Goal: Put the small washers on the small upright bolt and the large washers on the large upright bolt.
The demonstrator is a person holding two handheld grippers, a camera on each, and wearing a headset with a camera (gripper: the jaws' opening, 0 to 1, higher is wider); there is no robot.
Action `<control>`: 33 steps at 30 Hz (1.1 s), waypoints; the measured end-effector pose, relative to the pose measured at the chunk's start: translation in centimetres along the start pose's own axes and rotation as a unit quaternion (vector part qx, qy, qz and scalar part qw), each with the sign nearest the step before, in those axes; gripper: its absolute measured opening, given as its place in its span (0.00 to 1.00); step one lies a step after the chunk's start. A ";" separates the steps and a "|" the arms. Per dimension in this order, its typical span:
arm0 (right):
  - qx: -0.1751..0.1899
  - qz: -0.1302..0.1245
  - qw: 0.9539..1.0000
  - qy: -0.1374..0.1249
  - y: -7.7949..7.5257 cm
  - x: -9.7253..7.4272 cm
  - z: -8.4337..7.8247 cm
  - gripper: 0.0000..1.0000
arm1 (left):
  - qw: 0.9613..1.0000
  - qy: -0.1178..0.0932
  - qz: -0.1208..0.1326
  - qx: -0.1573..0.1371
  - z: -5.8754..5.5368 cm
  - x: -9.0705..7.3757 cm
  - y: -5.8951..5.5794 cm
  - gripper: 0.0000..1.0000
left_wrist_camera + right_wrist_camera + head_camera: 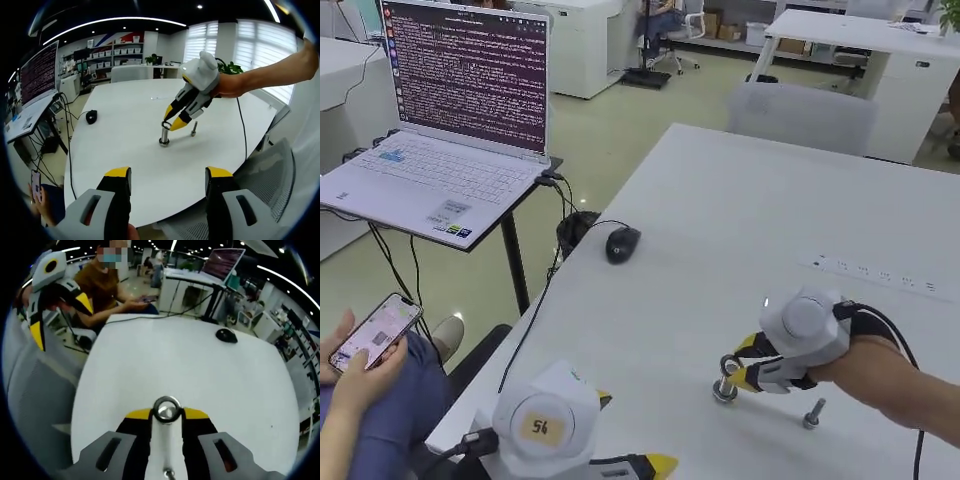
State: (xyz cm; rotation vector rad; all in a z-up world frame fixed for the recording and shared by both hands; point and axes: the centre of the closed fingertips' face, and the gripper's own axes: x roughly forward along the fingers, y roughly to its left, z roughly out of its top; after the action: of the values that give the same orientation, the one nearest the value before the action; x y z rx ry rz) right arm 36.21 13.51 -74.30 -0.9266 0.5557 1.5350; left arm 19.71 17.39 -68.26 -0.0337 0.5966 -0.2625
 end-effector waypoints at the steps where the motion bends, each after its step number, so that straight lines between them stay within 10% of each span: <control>1: 0.003 0.000 1.000 0.004 -0.1 0.1 -0.1 0.23 | 1.000 0.000 0.001 0.000 0.0 0.0 0.0 0.59; 33: 0.051 0.020 0.997 0.057 -0.3 3.2 -2.4 0.23 | 1.000 0.003 0.001 -0.005 -0.1 0.2 0.4 0.59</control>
State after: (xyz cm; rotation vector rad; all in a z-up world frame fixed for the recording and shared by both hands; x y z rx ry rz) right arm 37.11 13.60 -78.17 -0.9335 0.7315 1.4818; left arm 19.89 17.72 -68.53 -0.0415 0.6047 -0.2574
